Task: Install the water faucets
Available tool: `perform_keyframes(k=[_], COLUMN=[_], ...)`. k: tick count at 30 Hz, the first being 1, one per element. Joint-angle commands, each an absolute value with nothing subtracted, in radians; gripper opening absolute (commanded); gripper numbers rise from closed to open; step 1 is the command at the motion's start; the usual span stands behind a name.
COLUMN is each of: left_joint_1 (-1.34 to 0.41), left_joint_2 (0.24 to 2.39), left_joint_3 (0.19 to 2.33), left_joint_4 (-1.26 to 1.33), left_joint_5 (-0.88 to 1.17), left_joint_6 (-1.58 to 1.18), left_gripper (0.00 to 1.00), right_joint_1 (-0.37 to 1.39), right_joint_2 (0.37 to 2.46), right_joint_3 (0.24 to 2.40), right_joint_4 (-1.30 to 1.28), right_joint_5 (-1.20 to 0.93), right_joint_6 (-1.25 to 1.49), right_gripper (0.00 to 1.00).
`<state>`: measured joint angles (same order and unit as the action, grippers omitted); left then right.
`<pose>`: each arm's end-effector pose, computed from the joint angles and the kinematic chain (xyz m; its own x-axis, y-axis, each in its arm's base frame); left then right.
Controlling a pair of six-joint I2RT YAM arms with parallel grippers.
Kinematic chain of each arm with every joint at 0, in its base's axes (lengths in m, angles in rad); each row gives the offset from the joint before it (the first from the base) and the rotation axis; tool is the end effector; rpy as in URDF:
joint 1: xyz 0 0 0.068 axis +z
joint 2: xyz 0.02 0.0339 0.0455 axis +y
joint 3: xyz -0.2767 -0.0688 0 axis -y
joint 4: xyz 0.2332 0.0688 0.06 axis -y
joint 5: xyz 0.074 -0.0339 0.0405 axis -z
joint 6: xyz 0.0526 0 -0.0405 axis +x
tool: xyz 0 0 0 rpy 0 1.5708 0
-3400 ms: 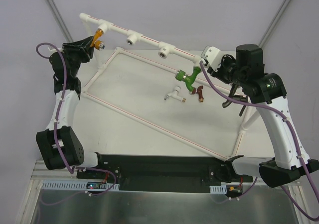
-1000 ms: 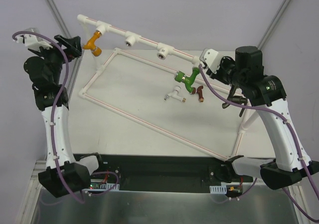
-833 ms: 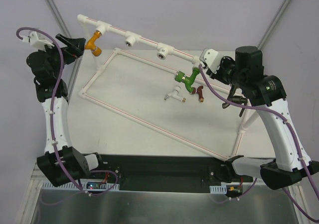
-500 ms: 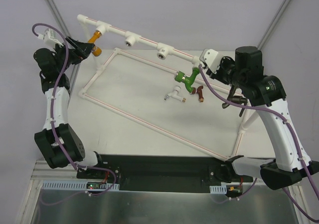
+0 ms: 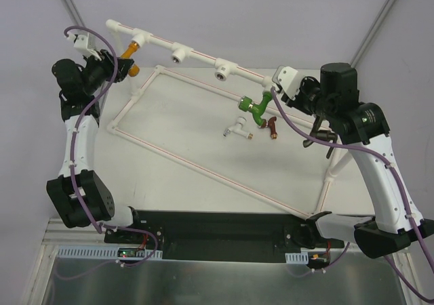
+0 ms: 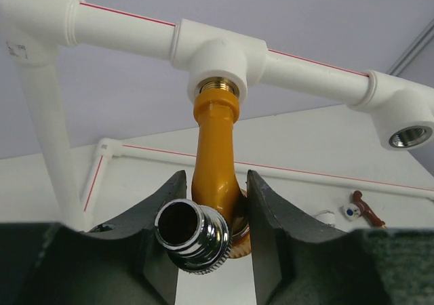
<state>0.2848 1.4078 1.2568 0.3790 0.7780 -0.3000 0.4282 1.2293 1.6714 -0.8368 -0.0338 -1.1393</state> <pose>0.3206 0.0554 0.4360 0.0725 -0.1981 -0.9775 0.4998 0.8554 -0.1363 0.2078 0.0968 0.4796 0.2564 -0.8809 -0.3979 -0.5032 0.2298 -0.8331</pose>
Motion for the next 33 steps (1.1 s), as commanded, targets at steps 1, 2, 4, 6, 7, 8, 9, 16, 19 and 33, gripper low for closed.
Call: perform_keyframes(k=[1,2,4,6,7,8,9,16,19,33], left_joint_1=[0.223,0.218,0.201,0.172,0.163,0.146,0.138,0.054,0.019,-0.103], left_joint_2=[1.364,1.359,1.350,1.335,1.332,1.324,1.321,1.275,1.259,1.236], left_joint_3=[1.299,1.299,1.299,1.302,1.307,1.308,1.308,1.261,1.236,1.146], left_joint_4=[0.315,0.307,0.266,0.229,0.194,0.178,0.166,0.120,0.120,0.234], left_joint_5=[0.746,0.729,0.706,0.664,0.652,0.646,0.626,0.436,0.365,0.135], left_joint_6=[0.085,0.118,0.232,0.317,0.396,0.435,0.474,0.823,0.931,1.175], left_gripper=[0.16,0.12,0.01,0.00,0.00,0.00,0.00,0.00,0.00,0.00], right_joint_1=[0.451,0.451,0.451,0.451,0.451,0.453,0.453,0.453,0.456,0.459], right_joint_2=[1.178,1.178,1.178,1.178,1.178,1.178,1.180,1.177,1.177,1.177], right_joint_3=[1.690,1.692,1.692,1.690,1.692,1.692,1.692,1.692,1.692,1.690], right_joint_4=[-0.848,-0.850,-0.850,-0.848,-0.850,-0.850,-0.850,-0.848,-0.848,-0.845], right_joint_5=[-0.121,-0.123,-0.124,-0.124,-0.124,-0.124,-0.127,-0.130,-0.130,-0.126], right_joint_6=[-1.055,-1.055,-1.055,-1.055,-1.055,-1.055,-1.055,-1.055,-1.055,-1.057], right_gripper=[0.02,0.02,0.02,0.02,0.02,0.02,0.02,0.02,0.02,0.02])
